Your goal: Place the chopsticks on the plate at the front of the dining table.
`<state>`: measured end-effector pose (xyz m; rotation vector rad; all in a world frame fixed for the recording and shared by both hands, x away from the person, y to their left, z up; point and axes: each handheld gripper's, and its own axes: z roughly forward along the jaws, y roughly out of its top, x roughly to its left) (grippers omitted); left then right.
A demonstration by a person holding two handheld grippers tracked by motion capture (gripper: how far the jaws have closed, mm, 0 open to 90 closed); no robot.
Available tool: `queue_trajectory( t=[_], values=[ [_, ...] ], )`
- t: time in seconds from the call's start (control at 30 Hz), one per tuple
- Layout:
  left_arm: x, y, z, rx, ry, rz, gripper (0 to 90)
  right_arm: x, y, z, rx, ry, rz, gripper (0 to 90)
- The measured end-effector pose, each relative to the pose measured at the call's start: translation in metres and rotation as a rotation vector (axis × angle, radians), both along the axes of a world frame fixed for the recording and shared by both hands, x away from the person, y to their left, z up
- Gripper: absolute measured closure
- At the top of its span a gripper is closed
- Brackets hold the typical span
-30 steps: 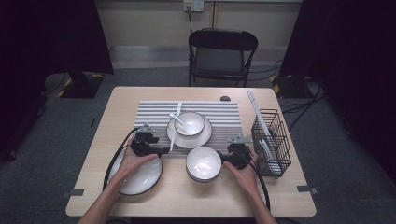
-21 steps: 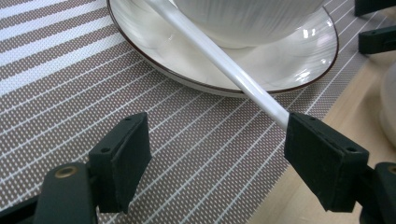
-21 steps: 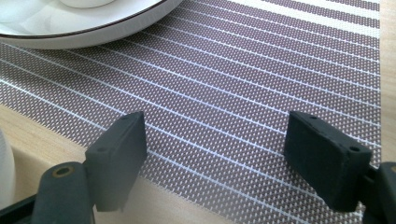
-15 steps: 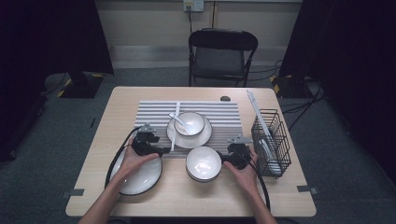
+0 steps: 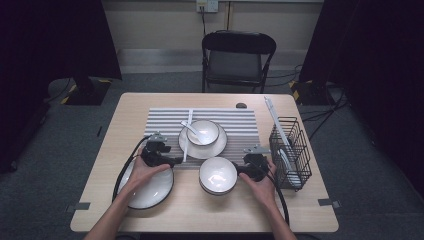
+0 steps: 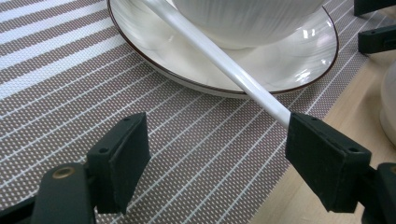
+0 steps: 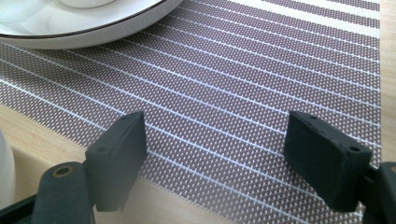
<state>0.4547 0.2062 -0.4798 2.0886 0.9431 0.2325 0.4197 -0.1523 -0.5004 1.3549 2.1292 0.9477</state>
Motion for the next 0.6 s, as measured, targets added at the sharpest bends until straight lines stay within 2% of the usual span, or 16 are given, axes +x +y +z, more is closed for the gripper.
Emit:
queue_trajectory(
  t=[0.43, 0.6],
  values=[
    [-0.0022, -0.0004, 0.0015, -0.002, 0.006, -0.008, 21.1, 0.0, 0.0, 0.0, 0.0, 0.0, 0.0, 20.4],
    [-0.0054, -0.002, 0.0033, -0.026, 0.012, -0.029, 19.2, -0.0001, 0.0, 0.0, 0.0, 0.0, -0.001, 20.4]
  ],
)
